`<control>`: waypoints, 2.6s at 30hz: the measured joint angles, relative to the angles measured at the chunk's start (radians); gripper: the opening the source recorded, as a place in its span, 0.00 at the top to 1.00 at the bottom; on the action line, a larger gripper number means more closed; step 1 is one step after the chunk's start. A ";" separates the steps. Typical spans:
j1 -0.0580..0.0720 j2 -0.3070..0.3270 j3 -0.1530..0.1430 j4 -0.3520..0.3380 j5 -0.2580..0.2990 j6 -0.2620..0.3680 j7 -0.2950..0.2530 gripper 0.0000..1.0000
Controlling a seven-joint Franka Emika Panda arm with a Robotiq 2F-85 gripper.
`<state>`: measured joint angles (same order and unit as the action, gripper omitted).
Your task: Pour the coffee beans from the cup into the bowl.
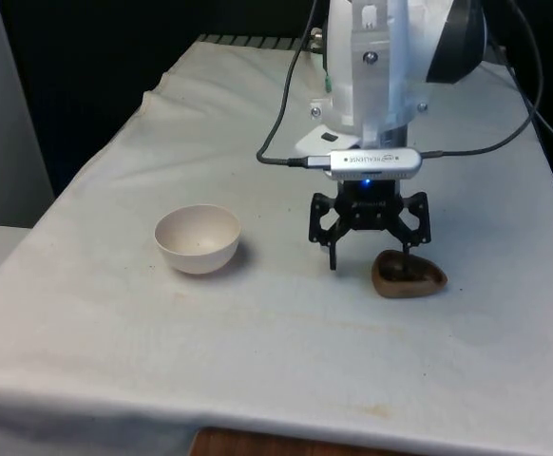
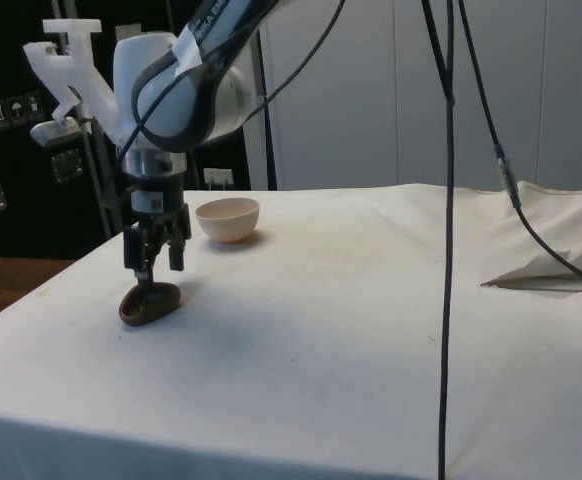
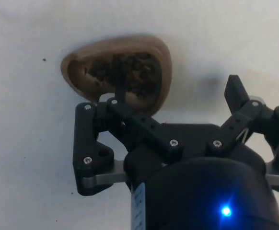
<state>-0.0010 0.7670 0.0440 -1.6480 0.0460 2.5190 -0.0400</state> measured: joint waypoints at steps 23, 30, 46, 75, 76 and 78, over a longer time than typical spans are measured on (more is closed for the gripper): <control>0.000 0.012 -0.003 0.002 0.001 0.000 -0.003 0.00; 0.000 0.012 -0.003 0.003 0.001 0.000 -0.003 0.10; 0.001 0.008 -0.004 0.003 0.002 -0.003 -0.003 0.96; 0.003 -0.103 -0.007 -0.004 0.001 -0.100 -0.003 0.98; 0.003 -0.107 -0.008 -0.004 0.001 -0.104 -0.003 0.98; 0.003 -0.115 -0.011 -0.004 0.001 -0.112 -0.003 0.98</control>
<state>0.0020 0.6520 0.0330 -1.6520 0.0470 2.4070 -0.0430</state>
